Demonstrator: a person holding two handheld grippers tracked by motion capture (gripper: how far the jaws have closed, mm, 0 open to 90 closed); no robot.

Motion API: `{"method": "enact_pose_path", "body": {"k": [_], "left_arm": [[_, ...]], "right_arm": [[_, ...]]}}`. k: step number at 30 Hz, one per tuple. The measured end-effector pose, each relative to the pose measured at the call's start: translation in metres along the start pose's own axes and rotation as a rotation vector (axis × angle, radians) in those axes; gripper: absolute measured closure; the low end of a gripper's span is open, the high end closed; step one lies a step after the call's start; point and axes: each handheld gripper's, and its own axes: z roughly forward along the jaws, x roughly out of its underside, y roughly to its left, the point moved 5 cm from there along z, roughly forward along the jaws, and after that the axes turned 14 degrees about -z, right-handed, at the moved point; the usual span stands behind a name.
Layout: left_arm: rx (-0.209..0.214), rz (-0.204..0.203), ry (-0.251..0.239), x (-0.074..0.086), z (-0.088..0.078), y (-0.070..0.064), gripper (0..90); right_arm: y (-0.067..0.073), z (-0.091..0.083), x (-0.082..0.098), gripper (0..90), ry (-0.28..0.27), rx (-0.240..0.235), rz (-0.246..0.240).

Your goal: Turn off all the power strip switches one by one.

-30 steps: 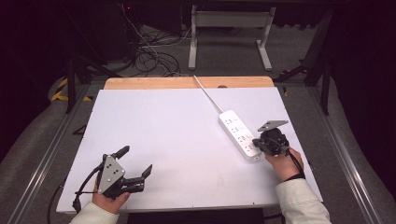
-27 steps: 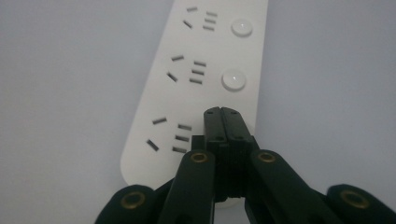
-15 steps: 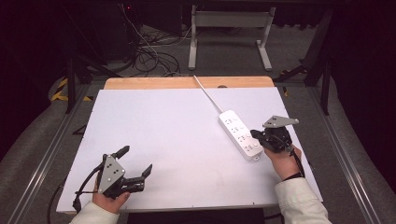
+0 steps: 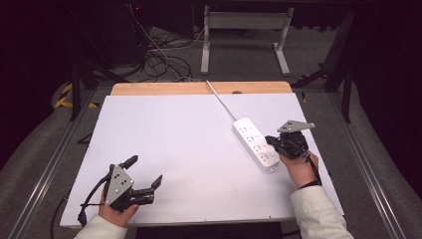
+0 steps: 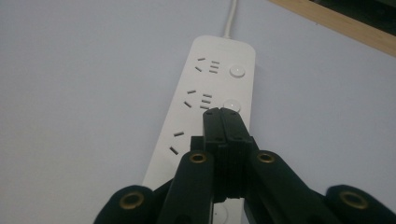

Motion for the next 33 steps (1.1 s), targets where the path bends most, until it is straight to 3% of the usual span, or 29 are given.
{"method": "enact_pose_path", "body": {"k": [21, 33], "left_arm": [[0.003, -0.003, 0.005, 0.000, 0.000, 0.000, 8.9], [0.003, -0.003, 0.005, 0.000, 0.000, 0.000, 8.9]], "right_arm": [[-0.005, 0.029, 0.010, 90.0, 0.084, -0.023, 0.018], [-0.004, 0.032, 0.012, 90.0, 0.102, -0.025, 0.010]]}}
